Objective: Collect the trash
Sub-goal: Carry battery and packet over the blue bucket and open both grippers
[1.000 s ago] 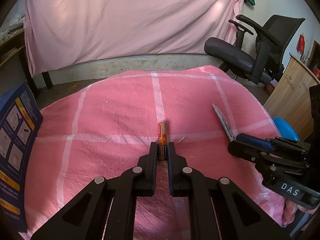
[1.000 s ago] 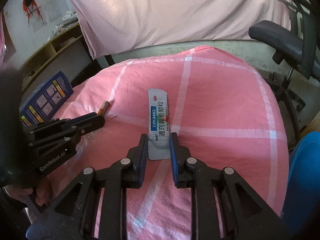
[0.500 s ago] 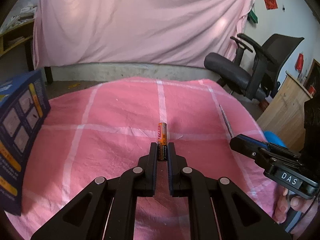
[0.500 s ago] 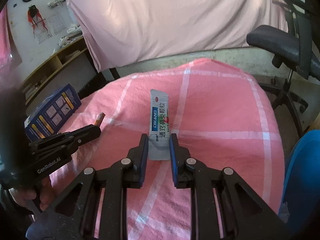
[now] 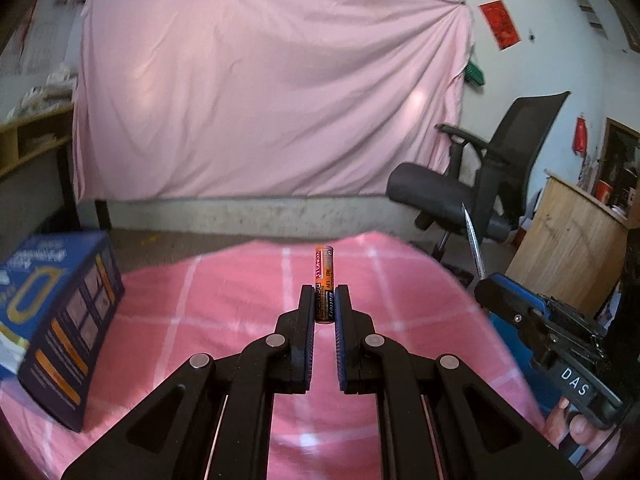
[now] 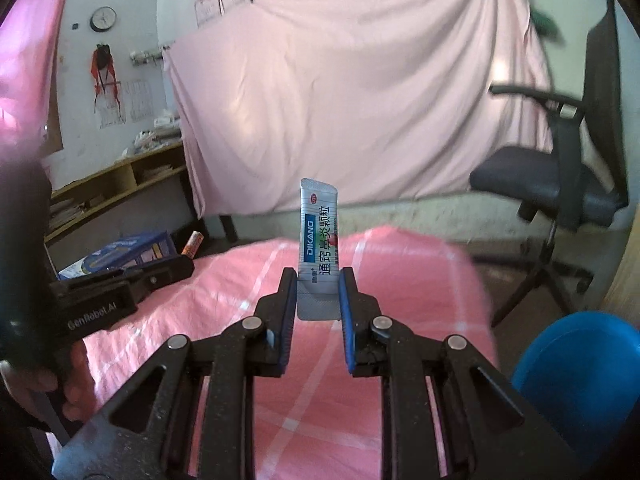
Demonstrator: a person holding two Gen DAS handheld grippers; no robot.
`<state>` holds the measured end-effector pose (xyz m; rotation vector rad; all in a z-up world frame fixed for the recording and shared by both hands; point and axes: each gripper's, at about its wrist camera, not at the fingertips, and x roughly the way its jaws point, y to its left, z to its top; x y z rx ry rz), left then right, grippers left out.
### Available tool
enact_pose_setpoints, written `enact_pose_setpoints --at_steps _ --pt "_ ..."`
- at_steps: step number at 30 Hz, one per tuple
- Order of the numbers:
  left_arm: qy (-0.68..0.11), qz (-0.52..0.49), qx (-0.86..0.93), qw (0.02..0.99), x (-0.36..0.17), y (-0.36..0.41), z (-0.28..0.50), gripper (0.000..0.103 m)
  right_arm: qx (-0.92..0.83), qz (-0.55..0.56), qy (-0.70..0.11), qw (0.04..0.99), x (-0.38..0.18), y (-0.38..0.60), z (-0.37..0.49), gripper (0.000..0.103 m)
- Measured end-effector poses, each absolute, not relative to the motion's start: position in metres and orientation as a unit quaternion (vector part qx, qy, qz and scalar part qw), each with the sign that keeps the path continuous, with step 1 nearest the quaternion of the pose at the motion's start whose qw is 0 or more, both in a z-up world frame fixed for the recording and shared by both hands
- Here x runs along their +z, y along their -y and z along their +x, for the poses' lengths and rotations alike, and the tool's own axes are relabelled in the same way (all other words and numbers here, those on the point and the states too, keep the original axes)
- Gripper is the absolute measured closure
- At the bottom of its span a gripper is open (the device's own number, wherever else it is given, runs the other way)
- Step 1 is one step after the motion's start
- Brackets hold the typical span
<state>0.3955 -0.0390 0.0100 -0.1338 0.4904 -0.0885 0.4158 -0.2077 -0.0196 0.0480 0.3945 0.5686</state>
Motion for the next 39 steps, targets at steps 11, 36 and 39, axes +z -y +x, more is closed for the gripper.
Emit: enact_pose_setpoints --at_steps 11,36,39 --pt "-0.181 -0.023 -0.105 0.978 0.055 0.105 0.379 0.096 0.219 0.044 -0.111 0.969 0.007 0.277 0.377 0.057" --pt "-0.218 0.042 -0.266 0.938 0.024 0.291 0.404 0.096 0.071 0.137 -0.188 0.97 -0.019 0.427 0.367 0.057" --pt "-0.224 0.045 -0.273 0.935 0.016 0.299 0.4 0.096 0.067 0.139 -0.193 0.969 -0.021 0.431 0.369 0.057"
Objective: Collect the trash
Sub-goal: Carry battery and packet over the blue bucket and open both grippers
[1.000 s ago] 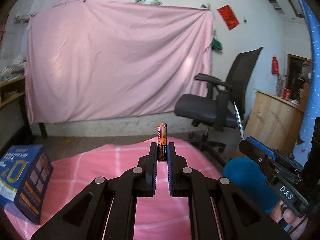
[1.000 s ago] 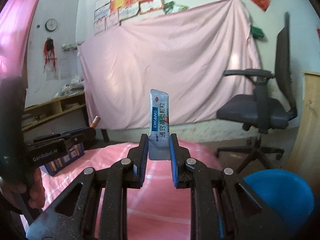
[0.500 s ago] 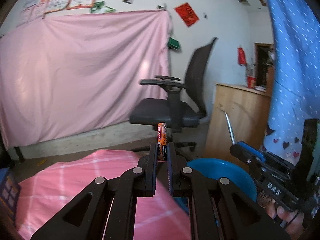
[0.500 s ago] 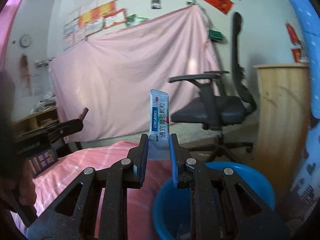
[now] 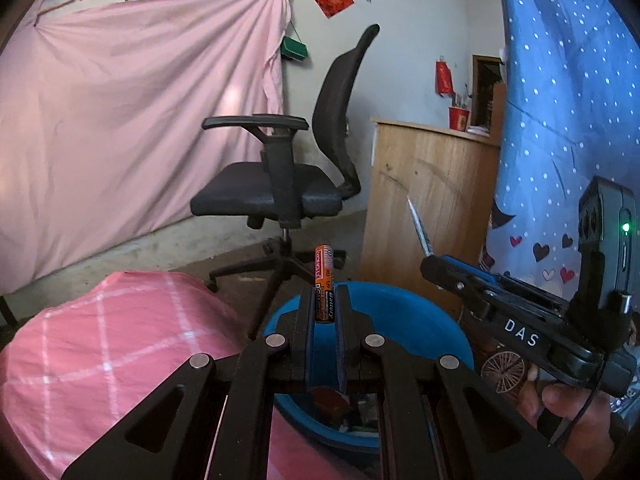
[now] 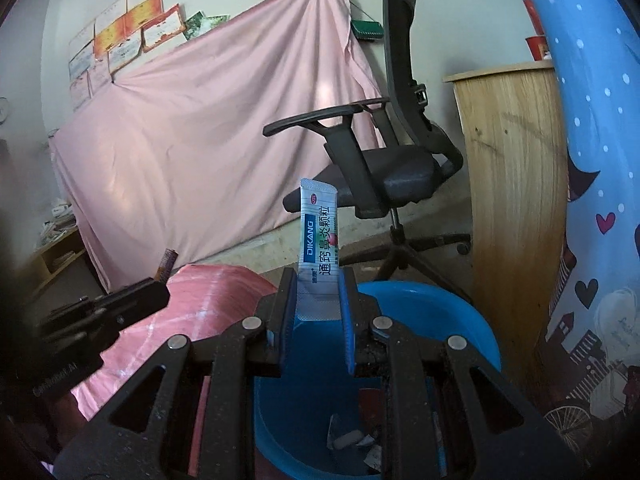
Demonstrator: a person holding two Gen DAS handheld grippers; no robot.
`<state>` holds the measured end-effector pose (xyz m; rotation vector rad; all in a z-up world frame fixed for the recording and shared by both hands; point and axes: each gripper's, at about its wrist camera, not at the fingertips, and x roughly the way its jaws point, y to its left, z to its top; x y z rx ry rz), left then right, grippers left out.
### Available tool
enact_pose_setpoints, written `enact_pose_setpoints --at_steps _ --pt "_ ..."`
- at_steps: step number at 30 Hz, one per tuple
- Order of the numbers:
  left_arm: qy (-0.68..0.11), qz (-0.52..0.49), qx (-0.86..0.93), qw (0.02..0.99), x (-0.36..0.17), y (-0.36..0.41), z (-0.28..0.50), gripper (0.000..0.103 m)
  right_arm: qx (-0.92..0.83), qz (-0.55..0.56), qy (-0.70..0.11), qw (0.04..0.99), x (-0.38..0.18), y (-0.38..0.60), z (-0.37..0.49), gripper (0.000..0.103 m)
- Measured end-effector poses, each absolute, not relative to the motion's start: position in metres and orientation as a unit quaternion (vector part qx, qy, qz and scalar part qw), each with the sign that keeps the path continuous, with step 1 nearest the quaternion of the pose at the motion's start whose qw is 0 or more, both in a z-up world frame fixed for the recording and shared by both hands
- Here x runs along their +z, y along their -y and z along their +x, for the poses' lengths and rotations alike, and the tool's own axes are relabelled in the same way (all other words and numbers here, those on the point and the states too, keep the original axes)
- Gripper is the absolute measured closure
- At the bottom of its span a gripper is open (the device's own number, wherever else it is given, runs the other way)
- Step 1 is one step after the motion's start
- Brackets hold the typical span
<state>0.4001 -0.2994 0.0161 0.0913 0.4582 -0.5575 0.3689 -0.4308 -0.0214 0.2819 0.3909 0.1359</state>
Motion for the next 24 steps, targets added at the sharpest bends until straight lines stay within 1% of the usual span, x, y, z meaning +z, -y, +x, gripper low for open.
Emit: enact_pose_setpoints --at_steps 13,24 --pt "-0.257 0.048 -0.276 0.925 -0.004 0.305 0.406 0.096 0.053 0.157 -0.218 0.962 -0.03 0.44 0.373 0.056" --pt "-0.284 0.037 -0.27 0.919 -0.012 0.305 0.417 0.096 0.051 0.157 -0.223 0.961 -0.031 0.441 0.376 0.056"
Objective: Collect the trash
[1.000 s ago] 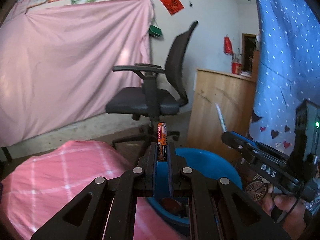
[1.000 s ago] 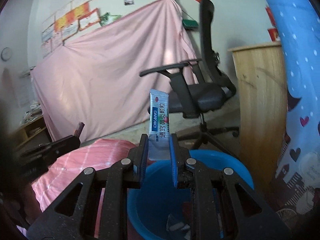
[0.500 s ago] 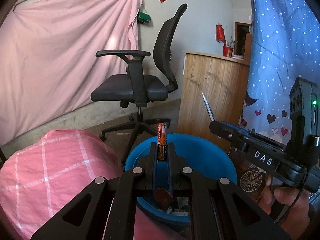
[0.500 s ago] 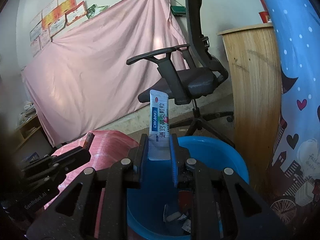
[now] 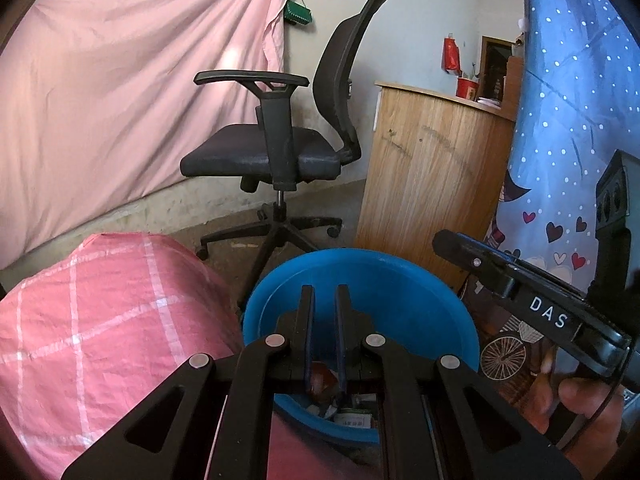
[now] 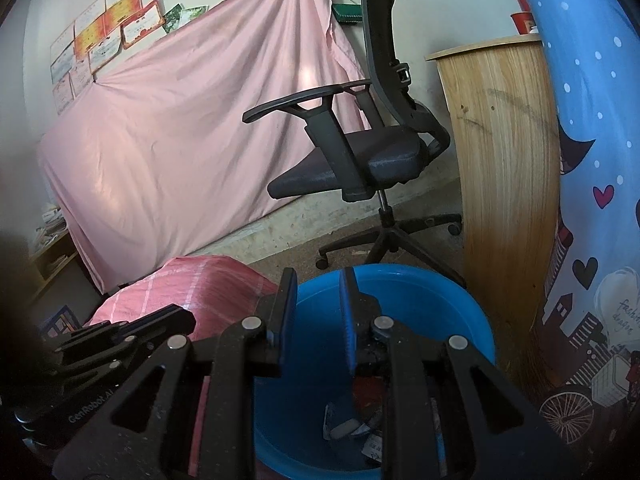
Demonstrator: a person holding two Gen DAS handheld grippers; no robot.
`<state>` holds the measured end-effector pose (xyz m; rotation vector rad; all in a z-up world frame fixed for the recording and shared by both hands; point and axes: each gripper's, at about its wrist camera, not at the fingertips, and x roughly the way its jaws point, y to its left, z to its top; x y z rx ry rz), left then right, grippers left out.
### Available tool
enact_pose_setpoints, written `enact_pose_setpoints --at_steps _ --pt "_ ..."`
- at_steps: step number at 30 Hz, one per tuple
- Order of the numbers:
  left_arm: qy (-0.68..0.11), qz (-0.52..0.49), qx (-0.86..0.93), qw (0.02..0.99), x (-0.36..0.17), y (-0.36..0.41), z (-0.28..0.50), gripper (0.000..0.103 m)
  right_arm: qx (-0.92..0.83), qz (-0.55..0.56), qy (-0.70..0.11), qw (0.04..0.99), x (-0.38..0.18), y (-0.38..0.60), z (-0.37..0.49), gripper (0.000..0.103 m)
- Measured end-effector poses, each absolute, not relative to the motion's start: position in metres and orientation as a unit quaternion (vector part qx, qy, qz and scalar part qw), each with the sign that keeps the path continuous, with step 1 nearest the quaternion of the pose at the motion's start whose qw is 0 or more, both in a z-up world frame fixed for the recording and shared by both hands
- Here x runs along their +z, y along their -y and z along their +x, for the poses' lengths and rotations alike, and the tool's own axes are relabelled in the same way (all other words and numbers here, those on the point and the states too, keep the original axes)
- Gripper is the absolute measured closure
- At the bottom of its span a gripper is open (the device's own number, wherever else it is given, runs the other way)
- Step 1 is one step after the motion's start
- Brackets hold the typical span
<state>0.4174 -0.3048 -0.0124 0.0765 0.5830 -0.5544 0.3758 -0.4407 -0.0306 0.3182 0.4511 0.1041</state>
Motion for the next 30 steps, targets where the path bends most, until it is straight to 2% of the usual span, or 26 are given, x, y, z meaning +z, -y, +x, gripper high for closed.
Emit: enact_pose_setpoints --at_steps 21,24,26,30 --pt "-0.283 0.032 -0.233 0.93 0.002 0.279 0.415 0.094 0.061 0.141 -0.213 0.965 -0.026 0.429 0.374 0.056" --pt "-0.283 0.023 -0.221 0.933 0.006 0.268 0.412 0.08 0.065 0.135 -0.214 0.965 -0.025 0.423 0.375 0.055" --pt "-0.277 0.007 -0.211 0.937 0.01 0.256 0.408 0.064 0.067 0.131 -0.216 0.965 -0.025 0.42 0.375 0.055" --pt "-0.268 -0.011 -0.187 0.945 0.019 0.235 0.4 0.055 0.067 0.121 -0.215 0.967 -0.021 0.411 0.371 0.054"
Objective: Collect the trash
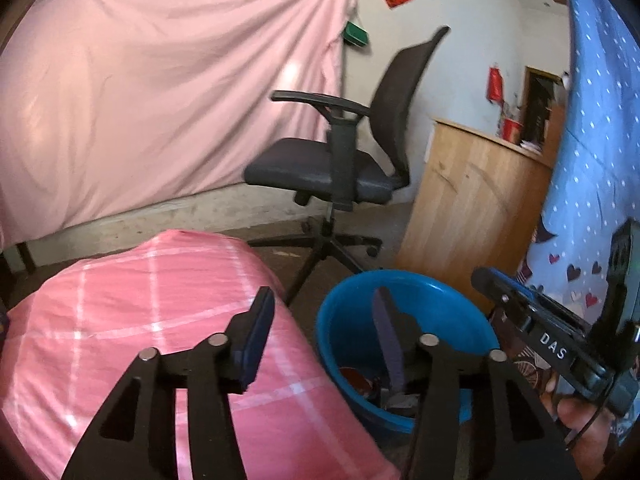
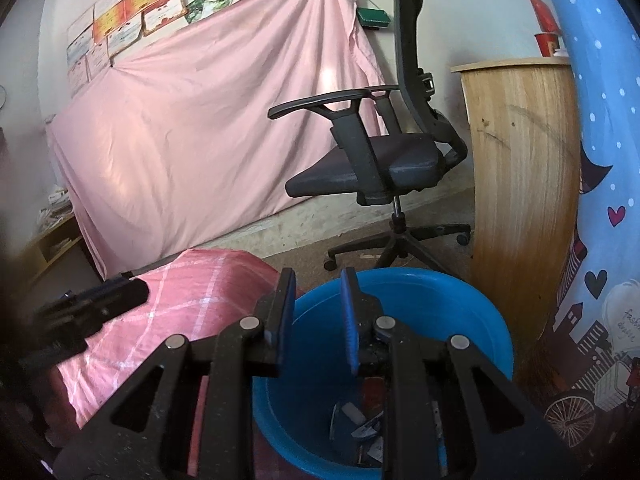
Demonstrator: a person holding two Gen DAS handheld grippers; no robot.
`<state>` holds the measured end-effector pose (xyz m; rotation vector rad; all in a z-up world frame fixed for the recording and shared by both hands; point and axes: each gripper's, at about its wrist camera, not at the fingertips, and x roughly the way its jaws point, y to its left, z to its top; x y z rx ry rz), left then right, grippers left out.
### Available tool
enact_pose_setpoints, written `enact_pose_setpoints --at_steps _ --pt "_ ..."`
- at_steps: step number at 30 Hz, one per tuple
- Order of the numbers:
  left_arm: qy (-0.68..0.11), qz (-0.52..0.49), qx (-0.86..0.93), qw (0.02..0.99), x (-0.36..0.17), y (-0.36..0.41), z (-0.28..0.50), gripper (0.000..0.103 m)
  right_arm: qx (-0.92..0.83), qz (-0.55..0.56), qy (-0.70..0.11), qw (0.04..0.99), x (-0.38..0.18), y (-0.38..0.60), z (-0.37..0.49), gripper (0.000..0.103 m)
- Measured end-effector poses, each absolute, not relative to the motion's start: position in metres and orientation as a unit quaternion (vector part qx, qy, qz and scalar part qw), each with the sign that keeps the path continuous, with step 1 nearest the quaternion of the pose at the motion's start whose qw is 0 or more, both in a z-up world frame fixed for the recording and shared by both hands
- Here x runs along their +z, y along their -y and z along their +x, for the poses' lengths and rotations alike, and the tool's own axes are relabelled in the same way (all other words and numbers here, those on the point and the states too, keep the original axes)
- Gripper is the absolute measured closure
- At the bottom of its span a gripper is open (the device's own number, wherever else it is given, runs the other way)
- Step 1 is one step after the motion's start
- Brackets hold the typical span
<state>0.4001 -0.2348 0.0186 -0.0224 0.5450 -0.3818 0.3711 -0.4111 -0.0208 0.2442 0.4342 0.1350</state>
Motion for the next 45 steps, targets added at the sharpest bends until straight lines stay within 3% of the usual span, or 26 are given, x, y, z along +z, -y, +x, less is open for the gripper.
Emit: enact_pose_setpoints --at_steps 4,8,14,21,45 --pt "-0.263 -0.026 -0.172 0.949 0.026 0.214 0.392 0.045 0.057 0.117 -0.204 0.97 -0.016 0.404 0.365 0.045" --pt "-0.249 -0.04 -0.147 0.956 0.032 0.191 0.378 0.027 0.048 0.103 -0.189 0.975 -0.01 0.391 0.357 0.035" --pt "-0.225 -0.045 -0.118 0.966 0.037 0.16 0.352 0.007 0.045 0.092 -0.17 0.98 -0.005 0.373 0.337 0.02" --pt "-0.219 -0.065 -0.078 0.97 0.032 0.129 0.318 0.004 0.045 0.086 -0.158 0.983 -0.006 0.362 0.307 0.0" --pt "-0.182 -0.065 -0.037 0.98 0.026 0.061 0.203 0.003 0.04 0.061 -0.111 0.991 -0.004 0.312 0.185 0.0"
